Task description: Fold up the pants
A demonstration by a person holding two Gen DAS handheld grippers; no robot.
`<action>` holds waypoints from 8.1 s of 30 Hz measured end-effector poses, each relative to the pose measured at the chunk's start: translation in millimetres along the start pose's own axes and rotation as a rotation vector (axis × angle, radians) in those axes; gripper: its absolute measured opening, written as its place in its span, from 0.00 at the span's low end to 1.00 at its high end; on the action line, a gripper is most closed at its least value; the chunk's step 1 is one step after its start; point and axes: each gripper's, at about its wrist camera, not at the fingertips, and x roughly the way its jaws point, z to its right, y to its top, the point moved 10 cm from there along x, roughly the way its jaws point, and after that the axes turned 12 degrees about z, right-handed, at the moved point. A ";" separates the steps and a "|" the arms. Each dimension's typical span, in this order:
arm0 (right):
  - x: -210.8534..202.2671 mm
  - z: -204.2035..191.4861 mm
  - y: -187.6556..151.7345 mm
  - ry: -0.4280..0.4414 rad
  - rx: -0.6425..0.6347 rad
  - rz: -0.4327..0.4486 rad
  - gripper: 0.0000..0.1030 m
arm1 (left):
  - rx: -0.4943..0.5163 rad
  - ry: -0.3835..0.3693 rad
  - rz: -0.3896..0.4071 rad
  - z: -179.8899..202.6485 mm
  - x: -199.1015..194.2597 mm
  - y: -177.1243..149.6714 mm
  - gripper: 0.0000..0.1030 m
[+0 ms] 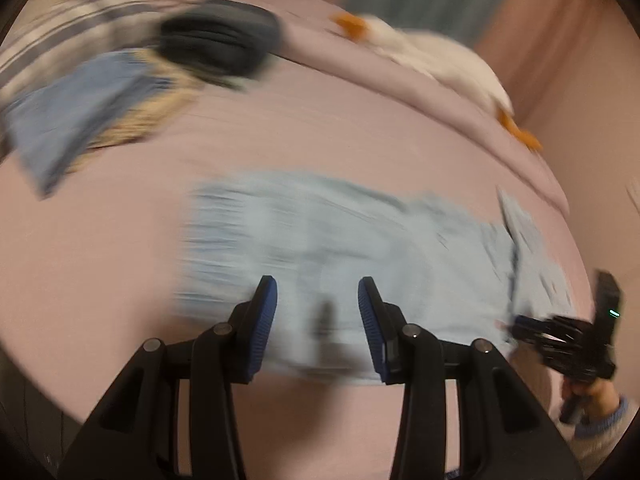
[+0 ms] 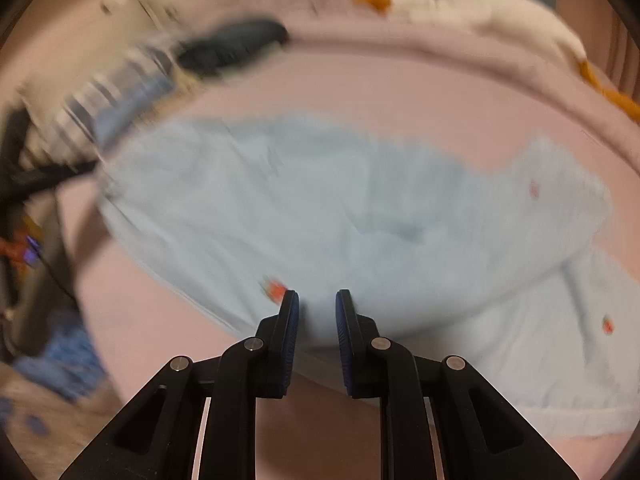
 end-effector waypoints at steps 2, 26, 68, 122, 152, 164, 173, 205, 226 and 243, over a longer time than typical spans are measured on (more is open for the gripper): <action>4.0 -2.2 -5.1 0.009 -0.009 0.007 0.17 | 0.081 -0.038 -0.054 29.8 18.8 -15.8 0.40; 88.2 232.8 125.8 -0.413 0.566 -0.092 0.16 | 0.428 -0.434 -0.311 241.1 104.1 -101.4 0.18; -131.7 285.4 -68.3 -0.357 1.166 0.464 0.05 | 0.744 -0.454 -0.258 250.7 81.1 -110.0 0.06; -32.6 326.4 24.8 -0.452 0.716 0.185 0.00 | 0.159 0.032 -0.103 2.2 91.3 7.5 0.44; -142.8 260.1 -113.8 -0.176 1.175 0.426 0.40 | 0.322 -0.407 -0.296 230.9 91.3 -69.0 0.54; -156.2 304.9 -87.1 -0.267 1.221 0.601 0.08 | 0.287 -0.375 -0.355 228.8 105.1 -81.3 0.54; -155.1 289.0 -56.9 -0.377 1.016 0.535 0.05 | 0.222 -0.387 -0.356 223.6 99.7 -70.5 0.59; -43.2 17.6 46.5 -0.209 -0.036 0.348 0.05 | -0.363 -0.579 -0.395 231.4 107.7 -33.0 0.17; 17.0 -51.5 40.0 -0.042 -0.107 0.213 0.39 | -0.193 -0.286 -0.213 114.9 105.8 -18.1 0.19; -59.7 106.0 34.3 -0.295 0.288 0.255 0.29 | 0.097 -0.389 -0.247 222.8 103.5 -38.9 0.23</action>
